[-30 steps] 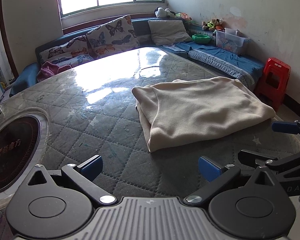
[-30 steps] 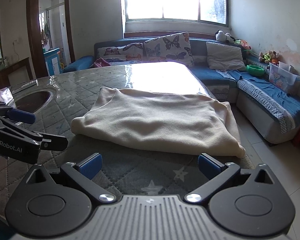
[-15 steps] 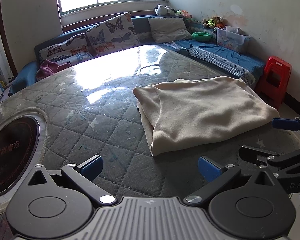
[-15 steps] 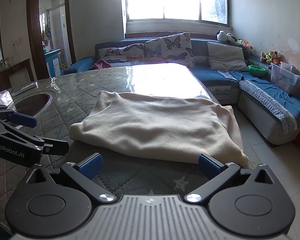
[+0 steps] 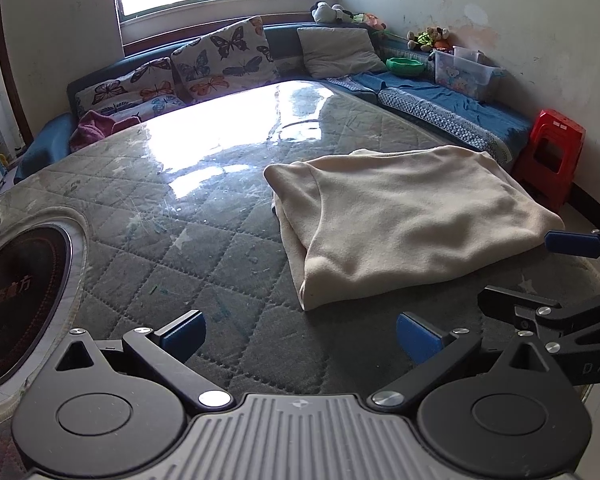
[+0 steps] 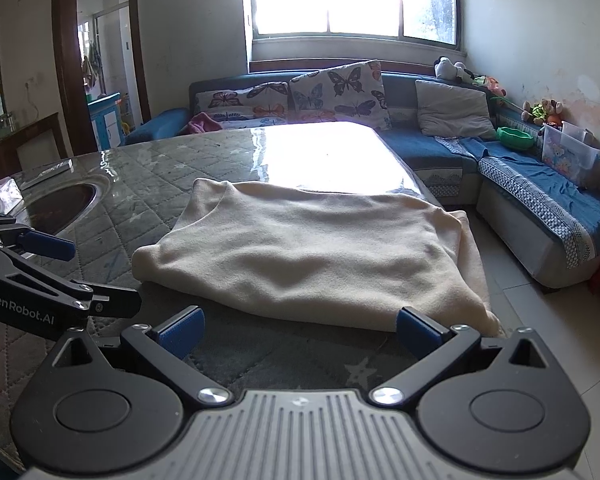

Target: Fold clothes

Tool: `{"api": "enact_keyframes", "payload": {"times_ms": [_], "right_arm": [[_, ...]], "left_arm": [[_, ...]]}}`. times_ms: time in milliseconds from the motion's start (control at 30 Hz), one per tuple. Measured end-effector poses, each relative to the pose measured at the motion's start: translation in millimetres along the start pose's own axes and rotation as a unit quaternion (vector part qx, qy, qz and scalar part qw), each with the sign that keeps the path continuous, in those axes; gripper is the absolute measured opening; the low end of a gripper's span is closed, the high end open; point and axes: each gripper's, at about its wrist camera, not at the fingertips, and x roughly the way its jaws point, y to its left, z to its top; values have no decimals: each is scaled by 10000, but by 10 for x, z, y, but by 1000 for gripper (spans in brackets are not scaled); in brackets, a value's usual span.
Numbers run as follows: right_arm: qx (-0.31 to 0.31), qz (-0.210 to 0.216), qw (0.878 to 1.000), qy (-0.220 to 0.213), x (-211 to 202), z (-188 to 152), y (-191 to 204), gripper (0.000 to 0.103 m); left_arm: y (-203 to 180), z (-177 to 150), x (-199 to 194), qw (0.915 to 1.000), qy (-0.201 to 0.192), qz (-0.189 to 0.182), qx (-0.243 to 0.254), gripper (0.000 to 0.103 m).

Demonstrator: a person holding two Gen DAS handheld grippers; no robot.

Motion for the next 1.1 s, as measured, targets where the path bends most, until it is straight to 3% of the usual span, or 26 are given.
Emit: {"api": "enact_keyframes", "payload": {"times_ms": [1100], "right_arm": [[-187, 77, 9998, 73, 171, 120, 24, 103]], "left_arm": [[126, 142, 161, 10000, 71, 14, -43, 103]]}}
